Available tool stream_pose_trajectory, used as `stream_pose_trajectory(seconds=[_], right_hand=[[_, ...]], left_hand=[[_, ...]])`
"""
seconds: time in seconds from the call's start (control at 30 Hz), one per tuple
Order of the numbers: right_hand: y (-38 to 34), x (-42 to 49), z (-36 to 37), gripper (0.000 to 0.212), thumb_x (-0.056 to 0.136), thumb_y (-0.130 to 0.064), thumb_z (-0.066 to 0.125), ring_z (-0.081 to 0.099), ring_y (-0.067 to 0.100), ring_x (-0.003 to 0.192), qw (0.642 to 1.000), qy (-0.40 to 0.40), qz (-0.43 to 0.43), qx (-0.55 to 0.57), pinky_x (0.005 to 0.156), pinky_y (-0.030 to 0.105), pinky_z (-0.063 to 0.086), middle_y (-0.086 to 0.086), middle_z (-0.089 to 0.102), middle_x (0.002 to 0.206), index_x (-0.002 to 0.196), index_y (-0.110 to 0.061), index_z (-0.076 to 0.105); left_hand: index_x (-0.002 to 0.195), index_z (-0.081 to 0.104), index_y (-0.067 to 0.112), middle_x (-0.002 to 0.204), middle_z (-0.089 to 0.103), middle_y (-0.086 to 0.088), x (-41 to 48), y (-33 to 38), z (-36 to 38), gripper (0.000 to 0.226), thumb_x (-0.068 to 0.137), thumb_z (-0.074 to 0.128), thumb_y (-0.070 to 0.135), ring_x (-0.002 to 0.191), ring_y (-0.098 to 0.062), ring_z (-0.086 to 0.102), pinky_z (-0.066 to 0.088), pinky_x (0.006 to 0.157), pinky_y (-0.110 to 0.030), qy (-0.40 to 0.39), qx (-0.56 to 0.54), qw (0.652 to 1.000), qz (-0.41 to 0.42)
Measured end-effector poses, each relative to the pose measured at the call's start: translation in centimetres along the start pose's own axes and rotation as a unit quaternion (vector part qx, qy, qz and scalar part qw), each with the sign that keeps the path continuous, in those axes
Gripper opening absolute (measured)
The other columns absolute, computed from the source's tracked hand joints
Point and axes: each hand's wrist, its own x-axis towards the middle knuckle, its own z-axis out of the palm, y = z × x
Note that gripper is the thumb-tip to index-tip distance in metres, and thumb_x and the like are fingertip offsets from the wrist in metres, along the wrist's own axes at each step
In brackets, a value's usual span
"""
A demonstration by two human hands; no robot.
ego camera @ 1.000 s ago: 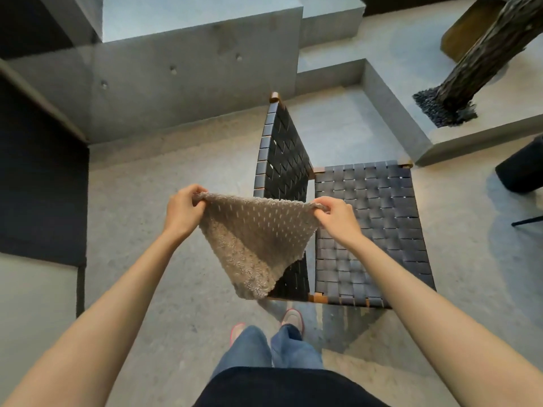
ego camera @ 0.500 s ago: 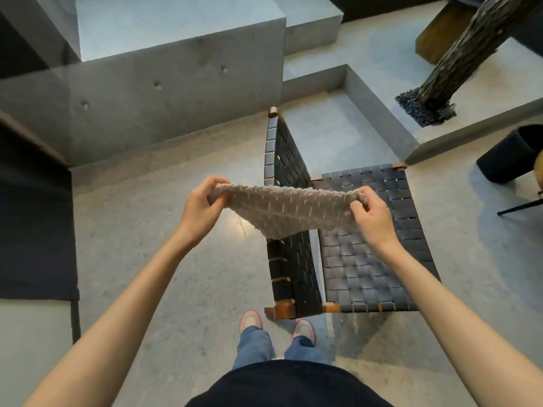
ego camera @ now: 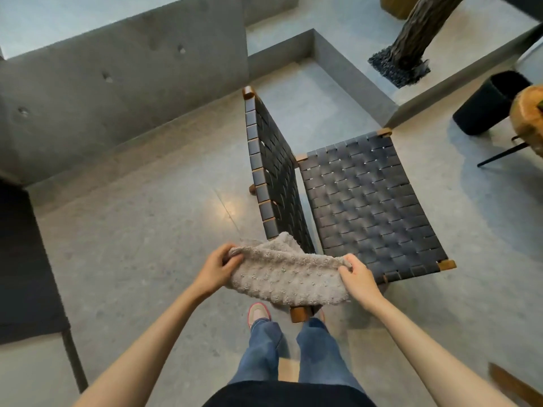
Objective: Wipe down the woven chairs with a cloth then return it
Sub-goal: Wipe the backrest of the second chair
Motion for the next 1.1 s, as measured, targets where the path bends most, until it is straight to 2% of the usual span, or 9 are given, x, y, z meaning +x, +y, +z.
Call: stream_pose_trajectory(seconds=[0.1, 0.27, 0.37, 0.43, 0.53, 0.7, 0.87, 1.0, 1.1], right_hand=[[-0.2, 1.6, 1.2, 0.018, 0.099, -0.009, 0.039, 0.046, 0.017, 0.072, 0.999, 0.042, 0.007, 0.018, 0.057, 0.027, 0.033, 0.005, 0.052, 0.077, 0.083, -0.008, 0.048], [-0.8, 4.3, 2.8, 0.018, 0.102, -0.018, 0.039, 0.056, 0.022, 0.092, 0.994, 0.099, 0.03, 0.029, 0.065, 0.03, 0.039, 0.005, 0.059, 0.1, 0.113, -0.012, 0.052], [-1.0, 5.1, 4.1, 0.034, 0.099, -0.02, 0.049, 0.047, 0.024, 0.117, 0.992, 0.103, 0.058, 0.045, 0.088, 0.033, 0.039, 0.008, 0.051, 0.129, 0.132, -0.014, 0.043], [-1.3, 4.9, 4.9, 0.043, 0.097, -0.021, 0.053, 0.034, 0.024, 0.131, 0.992, 0.109, 0.042, 0.042, 0.101, 0.038, 0.035, 0.006, 0.041, 0.142, 0.138, -0.016, 0.039], [-1.8, 3.9, 5.4, 0.048, 0.096, -0.017, 0.052, 0.032, 0.016, 0.135, 0.997, 0.012, -0.046, 0.067, 0.108, 0.037, 0.033, -0.004, 0.036, 0.147, 0.141, -0.026, 0.038], [-3.7, 4.7, 5.5, 0.058, 0.09, -0.016, 0.058, 0.032, 0.009, 0.126, 0.98, -0.142, -0.141, 0.0, 0.103, 0.031, 0.032, -0.008, 0.045, 0.135, 0.141, -0.036, 0.038], [-6.2, 5.6, 4.9, 0.05, 0.086, -0.029, 0.069, 0.05, 0.011, 0.099, 0.972, -0.153, -0.159, -0.08, 0.081, 0.027, 0.039, -0.004, 0.052, 0.112, 0.129, -0.024, 0.045], [-6.5, 4.7, 3.1, 0.021, 0.083, -0.037, 0.071, 0.053, 0.009, 0.091, 0.956, -0.14, -0.198, -0.166, 0.07, 0.025, 0.037, -0.011, 0.057, 0.095, 0.097, -0.028, 0.059], [-6.5, 3.3, 0.7, 0.021, 0.078, -0.041, 0.073, 0.046, 0.011, 0.097, 0.957, -0.124, -0.209, -0.158, 0.078, 0.028, 0.036, -0.011, 0.054, 0.095, 0.09, -0.027, 0.063]], left_hand=[[0.089, 0.055, 0.01, 0.079, 0.052, 0.0, 2.2, -0.6, 1.4, 0.007, 0.095, 0.053, 0.013, 0.074, -0.01, 0.045, 0.037, 0.062, -0.016, 0.038, -0.04, 0.997, -0.055], [0.099, 0.047, 0.015, 0.089, 0.05, 0.003, 4.8, -0.9, 3.3, 0.01, 0.101, 0.04, 0.023, 0.082, -0.007, 0.046, 0.039, 0.07, -0.022, 0.046, -0.094, 0.989, -0.105], [0.12, 0.042, 0.022, 0.125, 0.045, -0.003, 5.9, -1.5, 4.4, 0.021, 0.101, 0.039, 0.03, 0.113, -0.016, 0.045, 0.039, 0.093, -0.032, 0.041, -0.116, 0.984, -0.127], [0.136, 0.036, 0.026, 0.146, 0.032, -0.003, 6.2, -1.7, 4.6, 0.039, 0.098, 0.044, 0.033, 0.134, -0.02, 0.031, 0.028, 0.111, -0.041, 0.064, -0.062, 0.991, -0.097], [0.138, 0.032, 0.036, 0.152, 0.025, -0.002, 5.8, -1.4, 4.3, 0.048, 0.094, 0.052, 0.034, 0.141, -0.018, 0.019, 0.019, 0.115, -0.042, 0.053, -0.002, 0.999, -0.003], [0.131, 0.041, 0.035, 0.141, 0.038, -0.001, 4.7, -0.6, 4.2, 0.049, 0.087, 0.062, 0.035, 0.13, -0.013, 0.03, 0.021, 0.102, -0.019, -0.022, 0.078, 0.991, 0.103], [0.122, 0.047, 0.026, 0.116, 0.053, 0.002, 5.0, -0.3, 4.6, 0.041, 0.086, 0.067, 0.029, 0.105, -0.018, 0.05, 0.047, 0.089, -0.037, -0.035, 0.116, 0.99, 0.069], [0.106, 0.058, 0.024, 0.098, 0.053, 0.006, 4.9, 0.9, 3.4, 0.025, 0.085, 0.067, 0.034, 0.094, -0.017, 0.047, 0.041, 0.081, -0.033, -0.056, 0.175, 0.975, 0.127], [0.103, 0.062, 0.023, 0.099, 0.049, 0.002, 4.5, 3.0, 2.0, 0.021, 0.087, 0.061, 0.038, 0.097, -0.016, 0.04, 0.035, 0.081, -0.025, -0.119, 0.172, 0.969, 0.134]])
